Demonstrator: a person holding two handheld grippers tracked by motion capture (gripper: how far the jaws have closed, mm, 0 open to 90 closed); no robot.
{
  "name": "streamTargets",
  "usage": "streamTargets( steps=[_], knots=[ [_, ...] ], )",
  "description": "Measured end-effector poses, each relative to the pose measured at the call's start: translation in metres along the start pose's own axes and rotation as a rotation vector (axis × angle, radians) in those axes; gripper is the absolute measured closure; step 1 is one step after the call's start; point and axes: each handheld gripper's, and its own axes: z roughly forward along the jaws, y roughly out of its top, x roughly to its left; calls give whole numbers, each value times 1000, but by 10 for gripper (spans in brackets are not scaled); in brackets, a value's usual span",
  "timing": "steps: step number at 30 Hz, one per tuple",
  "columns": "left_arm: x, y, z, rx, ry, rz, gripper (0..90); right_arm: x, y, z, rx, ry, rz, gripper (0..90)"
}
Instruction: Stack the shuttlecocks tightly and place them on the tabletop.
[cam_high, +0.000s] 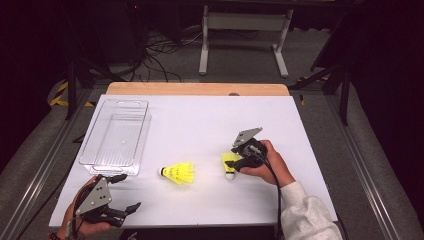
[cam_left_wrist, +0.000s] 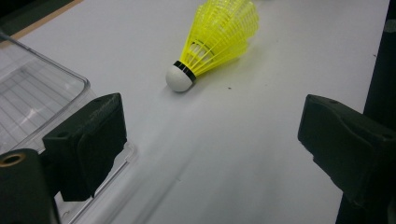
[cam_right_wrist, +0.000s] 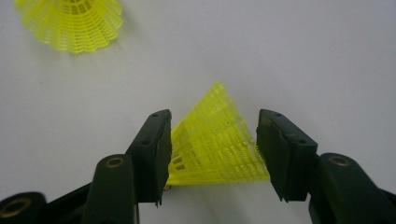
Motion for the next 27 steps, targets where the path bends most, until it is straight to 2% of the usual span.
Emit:
streamTargets(
  steps=[6,9,11,15,19,24,27],
  knots=[
    [0,0,-1,-1,6,0,90,-5,-13,-9,1,44,35,511],
    [2,0,-2,-3,13,-10,90,-8,-20,-16,-3,70,34,809],
    [2,0,-2,-4,15,-12,90,-8,-22,-20,-25,99,40,897],
    [3,0,-4,-7,21,-12,90,-7,-23,-21,-29,99,31,900],
    [3,0,-4,-11,21,-12,90,-2,-21,-21,-79,108,31,900],
    [3,1,-5,-12,23,-8,91,6,-14,-22,-165,72,46,900],
    [3,1,-6,-17,25,-9,91,13,-9,-21,-219,25,69,900]
  ],
)
